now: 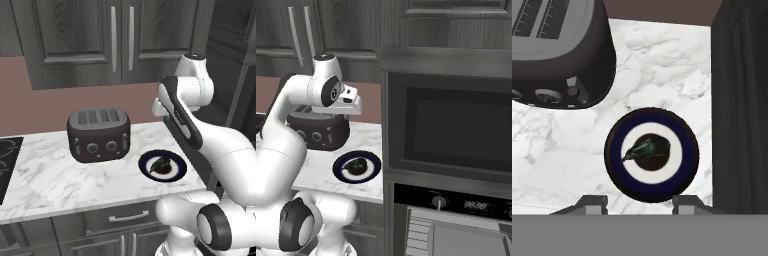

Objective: Place the eggplant on the rack of the oven.

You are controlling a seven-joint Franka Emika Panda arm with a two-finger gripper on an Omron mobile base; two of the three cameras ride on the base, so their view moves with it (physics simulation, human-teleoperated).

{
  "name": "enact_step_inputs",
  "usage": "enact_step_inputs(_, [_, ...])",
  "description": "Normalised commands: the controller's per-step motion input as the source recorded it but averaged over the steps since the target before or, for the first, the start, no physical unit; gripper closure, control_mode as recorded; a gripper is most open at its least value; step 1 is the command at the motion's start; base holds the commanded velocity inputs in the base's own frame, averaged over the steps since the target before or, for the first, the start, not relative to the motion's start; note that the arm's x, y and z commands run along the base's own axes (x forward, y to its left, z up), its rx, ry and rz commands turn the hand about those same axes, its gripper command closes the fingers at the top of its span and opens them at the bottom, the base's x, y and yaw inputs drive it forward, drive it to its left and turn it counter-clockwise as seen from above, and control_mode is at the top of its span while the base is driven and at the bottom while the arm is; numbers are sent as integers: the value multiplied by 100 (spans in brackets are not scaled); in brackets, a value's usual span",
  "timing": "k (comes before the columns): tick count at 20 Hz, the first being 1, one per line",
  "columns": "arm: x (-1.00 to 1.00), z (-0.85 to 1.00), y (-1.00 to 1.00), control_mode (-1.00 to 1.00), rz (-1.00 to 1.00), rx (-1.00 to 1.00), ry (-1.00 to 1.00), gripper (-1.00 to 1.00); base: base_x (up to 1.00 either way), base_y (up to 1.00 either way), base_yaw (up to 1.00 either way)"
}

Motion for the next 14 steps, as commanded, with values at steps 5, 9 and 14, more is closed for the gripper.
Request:
enact_step_inputs(5, [-1, -19, 32, -100, -14, 0, 0, -100, 0, 0, 0])
enact_step_inputs(9, [-14, -49, 42, -100, -32, 0, 0, -100, 0, 0, 0])
enact_step_inputs(14, [-13, -60, 19, -100, -38, 2, 0, -100, 0, 0, 0])
